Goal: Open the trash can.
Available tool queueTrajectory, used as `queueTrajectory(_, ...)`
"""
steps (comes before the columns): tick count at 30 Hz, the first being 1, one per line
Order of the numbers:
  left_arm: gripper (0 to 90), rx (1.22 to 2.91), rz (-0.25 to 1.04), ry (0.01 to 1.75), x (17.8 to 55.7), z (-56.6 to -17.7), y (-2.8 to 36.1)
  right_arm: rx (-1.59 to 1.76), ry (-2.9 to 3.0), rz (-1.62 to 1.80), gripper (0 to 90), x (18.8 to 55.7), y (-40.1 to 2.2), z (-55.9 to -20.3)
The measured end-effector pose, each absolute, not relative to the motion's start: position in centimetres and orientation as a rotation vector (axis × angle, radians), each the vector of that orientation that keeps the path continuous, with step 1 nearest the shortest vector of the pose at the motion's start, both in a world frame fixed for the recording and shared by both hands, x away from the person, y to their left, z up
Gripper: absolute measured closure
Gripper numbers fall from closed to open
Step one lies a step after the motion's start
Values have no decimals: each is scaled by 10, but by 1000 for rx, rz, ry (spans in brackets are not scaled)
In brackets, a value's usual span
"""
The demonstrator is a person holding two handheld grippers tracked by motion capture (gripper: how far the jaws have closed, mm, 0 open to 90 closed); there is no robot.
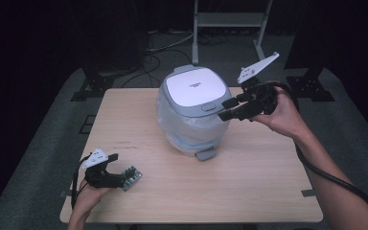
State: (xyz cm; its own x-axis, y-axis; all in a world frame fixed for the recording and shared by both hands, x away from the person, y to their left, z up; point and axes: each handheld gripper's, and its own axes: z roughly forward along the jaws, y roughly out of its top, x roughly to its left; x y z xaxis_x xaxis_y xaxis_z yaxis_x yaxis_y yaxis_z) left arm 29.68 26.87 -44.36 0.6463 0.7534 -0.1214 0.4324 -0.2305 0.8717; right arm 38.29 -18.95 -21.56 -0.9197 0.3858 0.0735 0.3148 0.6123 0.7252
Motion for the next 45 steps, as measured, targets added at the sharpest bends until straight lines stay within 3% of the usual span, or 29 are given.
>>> queueTrajectory(9, 19, 1862, 402, 936, 296, -443, 268, 588, 2731, 1159, 592, 393, -173, -215)
queueTrajectory(15, 19, 1863, 394, 936, 296, -444, 267, 594, 2716, 1149, 690, 400, -166, -215)
queueTrajectory(18, 19, 1870, 392, 931, 296, -444, 267, 601, 2705, 1144, 785, 402, -163, -216)
queueTrajectory(24, 19, 1868, 395, 935, 296, -443, 268, 623, 2691, 1113, 852, 408, -157, -218)
queueTrajectory(45, 19, 1897, 397, 923, 297, -446, 264, 633, 2688, 1148, 897, 415, -151, -226)
